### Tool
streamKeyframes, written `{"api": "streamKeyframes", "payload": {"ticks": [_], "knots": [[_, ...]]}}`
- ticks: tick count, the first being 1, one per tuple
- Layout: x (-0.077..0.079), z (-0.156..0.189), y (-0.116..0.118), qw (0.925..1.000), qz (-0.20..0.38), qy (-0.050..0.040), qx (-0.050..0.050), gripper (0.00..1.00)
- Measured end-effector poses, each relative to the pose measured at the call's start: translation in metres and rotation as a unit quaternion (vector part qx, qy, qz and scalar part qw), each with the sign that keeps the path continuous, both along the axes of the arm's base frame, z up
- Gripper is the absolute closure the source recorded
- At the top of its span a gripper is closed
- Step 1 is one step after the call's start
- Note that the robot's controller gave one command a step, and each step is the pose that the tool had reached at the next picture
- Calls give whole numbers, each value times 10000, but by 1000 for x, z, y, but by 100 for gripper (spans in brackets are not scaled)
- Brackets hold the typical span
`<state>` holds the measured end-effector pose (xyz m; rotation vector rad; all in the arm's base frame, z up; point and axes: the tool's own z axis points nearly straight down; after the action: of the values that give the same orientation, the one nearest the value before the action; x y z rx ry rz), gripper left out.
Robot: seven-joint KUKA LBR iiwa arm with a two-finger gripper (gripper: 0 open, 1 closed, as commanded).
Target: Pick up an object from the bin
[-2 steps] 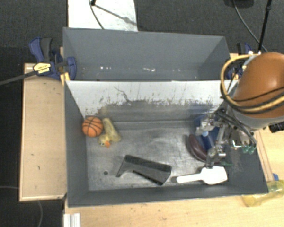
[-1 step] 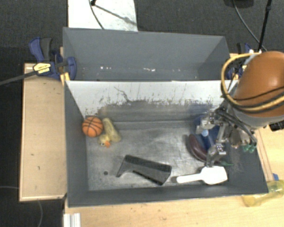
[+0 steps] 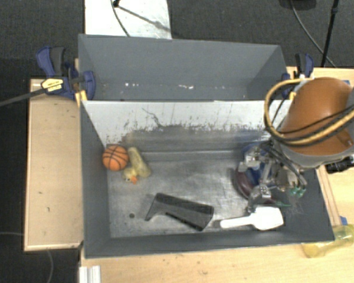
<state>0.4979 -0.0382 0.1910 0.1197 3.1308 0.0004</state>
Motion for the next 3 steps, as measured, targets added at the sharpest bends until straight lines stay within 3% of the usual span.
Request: {"api": "streamKeyframes", "payload": {"ticks": [1,2,3], "knots": [[10,-67,-19,10000,44,4,-1,0],[33,-82,-42,9985,544,77,9,0],[47,-80,-52,9960,888,-14,-19,0]]}}
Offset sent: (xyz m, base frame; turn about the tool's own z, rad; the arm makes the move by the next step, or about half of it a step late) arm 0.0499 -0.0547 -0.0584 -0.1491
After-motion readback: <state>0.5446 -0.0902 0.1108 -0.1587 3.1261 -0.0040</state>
